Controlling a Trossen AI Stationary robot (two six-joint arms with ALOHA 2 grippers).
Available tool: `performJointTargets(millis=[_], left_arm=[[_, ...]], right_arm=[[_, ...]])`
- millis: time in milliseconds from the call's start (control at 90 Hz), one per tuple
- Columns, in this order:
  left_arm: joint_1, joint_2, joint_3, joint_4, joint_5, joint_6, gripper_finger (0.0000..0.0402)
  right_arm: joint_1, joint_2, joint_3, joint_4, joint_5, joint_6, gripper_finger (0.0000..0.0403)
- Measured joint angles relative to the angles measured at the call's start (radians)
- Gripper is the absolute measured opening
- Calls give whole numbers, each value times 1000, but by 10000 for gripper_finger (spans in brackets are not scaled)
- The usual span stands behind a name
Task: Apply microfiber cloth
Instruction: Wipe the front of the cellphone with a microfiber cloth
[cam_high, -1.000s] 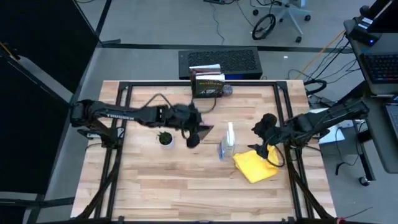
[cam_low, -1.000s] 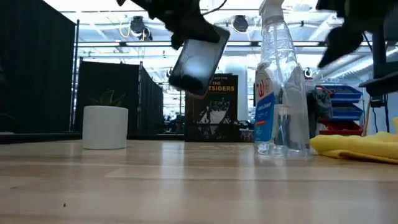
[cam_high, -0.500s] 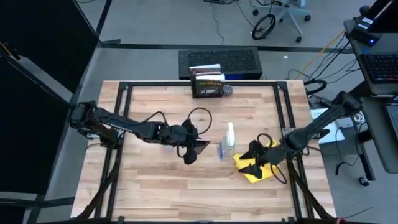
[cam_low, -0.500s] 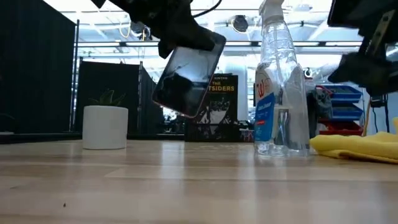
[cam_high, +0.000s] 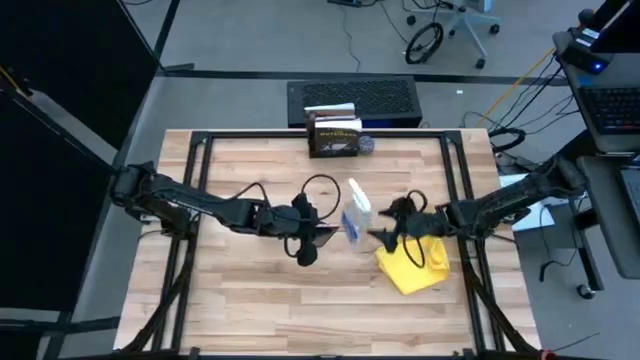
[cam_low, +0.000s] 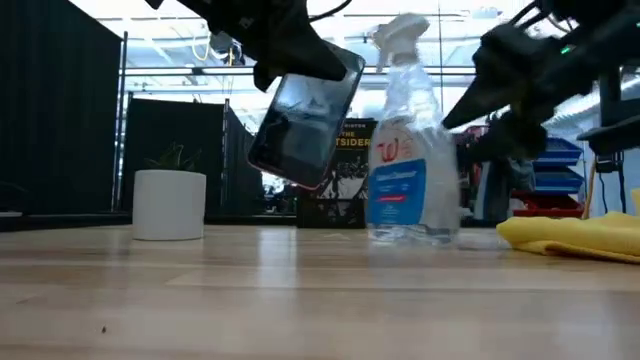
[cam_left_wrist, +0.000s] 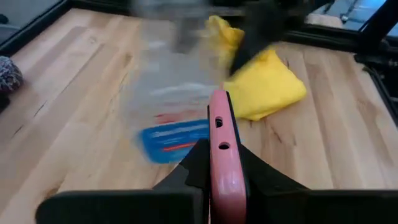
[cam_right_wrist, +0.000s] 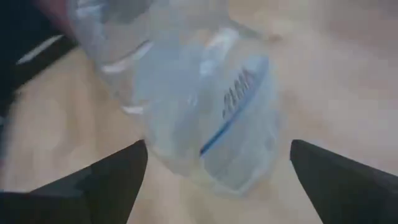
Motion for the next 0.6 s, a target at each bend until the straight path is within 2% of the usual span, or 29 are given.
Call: performJointTargets(millis=[56, 167, 233, 311, 422, 511, 600], left_arm=[[0, 11, 0, -6, 0, -4, 18], [-4, 20, 0, -27, 0, -5, 18], [-6, 20, 0, -21, 0, -4, 18], [-7, 20, 0, 2, 0, 0, 18], [-6, 20, 0, 33, -1, 1, 18], [-7, 20, 1, 32, -4, 0, 18], [-8, 31, 1, 37, -3, -5, 18]], right_arm=[[-27, -34, -1, -25, -66, -3, 377], [-16, -99, -1, -40, -295, 38, 377], [28, -115, -1, -24, -348, 82, 377], [84, -98, 0, 29, -294, 91, 377], [130, -16, 0, 109, -112, 21, 377], [113, 63, 0, 188, -13, -62, 377], [62, 130, 0, 239, 10, -152, 377]])
